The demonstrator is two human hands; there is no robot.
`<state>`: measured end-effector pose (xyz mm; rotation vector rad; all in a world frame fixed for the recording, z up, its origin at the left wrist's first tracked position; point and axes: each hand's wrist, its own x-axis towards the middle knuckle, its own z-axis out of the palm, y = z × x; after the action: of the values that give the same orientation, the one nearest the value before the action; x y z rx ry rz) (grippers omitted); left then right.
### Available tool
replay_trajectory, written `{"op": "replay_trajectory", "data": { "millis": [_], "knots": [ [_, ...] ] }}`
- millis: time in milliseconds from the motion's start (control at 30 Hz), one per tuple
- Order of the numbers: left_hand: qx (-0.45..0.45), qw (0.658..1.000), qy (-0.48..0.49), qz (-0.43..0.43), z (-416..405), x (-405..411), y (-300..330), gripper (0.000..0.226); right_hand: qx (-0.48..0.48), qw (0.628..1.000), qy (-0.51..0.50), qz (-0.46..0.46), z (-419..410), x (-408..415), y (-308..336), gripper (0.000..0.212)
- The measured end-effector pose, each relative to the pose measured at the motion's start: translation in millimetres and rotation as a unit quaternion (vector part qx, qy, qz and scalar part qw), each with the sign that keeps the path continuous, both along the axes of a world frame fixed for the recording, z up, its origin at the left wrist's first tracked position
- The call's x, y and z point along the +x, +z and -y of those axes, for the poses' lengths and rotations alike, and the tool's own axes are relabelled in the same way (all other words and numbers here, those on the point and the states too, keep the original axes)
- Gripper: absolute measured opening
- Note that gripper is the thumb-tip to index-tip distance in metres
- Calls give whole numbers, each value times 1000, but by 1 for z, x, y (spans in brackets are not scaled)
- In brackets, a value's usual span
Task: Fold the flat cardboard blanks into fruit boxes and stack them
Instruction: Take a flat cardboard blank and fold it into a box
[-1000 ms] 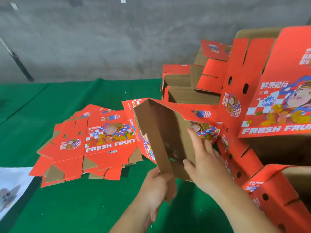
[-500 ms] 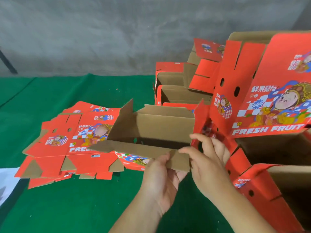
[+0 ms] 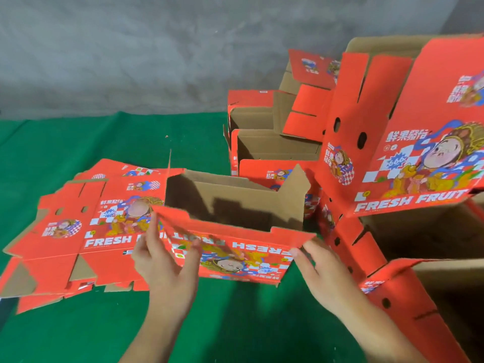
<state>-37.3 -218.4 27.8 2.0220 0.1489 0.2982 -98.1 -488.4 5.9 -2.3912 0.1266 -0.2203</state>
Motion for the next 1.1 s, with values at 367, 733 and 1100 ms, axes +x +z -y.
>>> {"op": "replay_trajectory", "data": {
  "millis": [367, 733, 1100],
  "knots": [
    [40, 962, -262, -63, -56, 50, 18, 56, 169, 982, -51, 67, 41, -5, 3, 26],
    [275, 924, -240, -116, -19, 51, 3, 57, 250, 967, -2, 56, 38, 3, -18, 23],
    [28, 980, -185, -66, -9, 15, -2, 25, 200, 976, 89, 3, 46, -2, -42, 38]
  ]
}}
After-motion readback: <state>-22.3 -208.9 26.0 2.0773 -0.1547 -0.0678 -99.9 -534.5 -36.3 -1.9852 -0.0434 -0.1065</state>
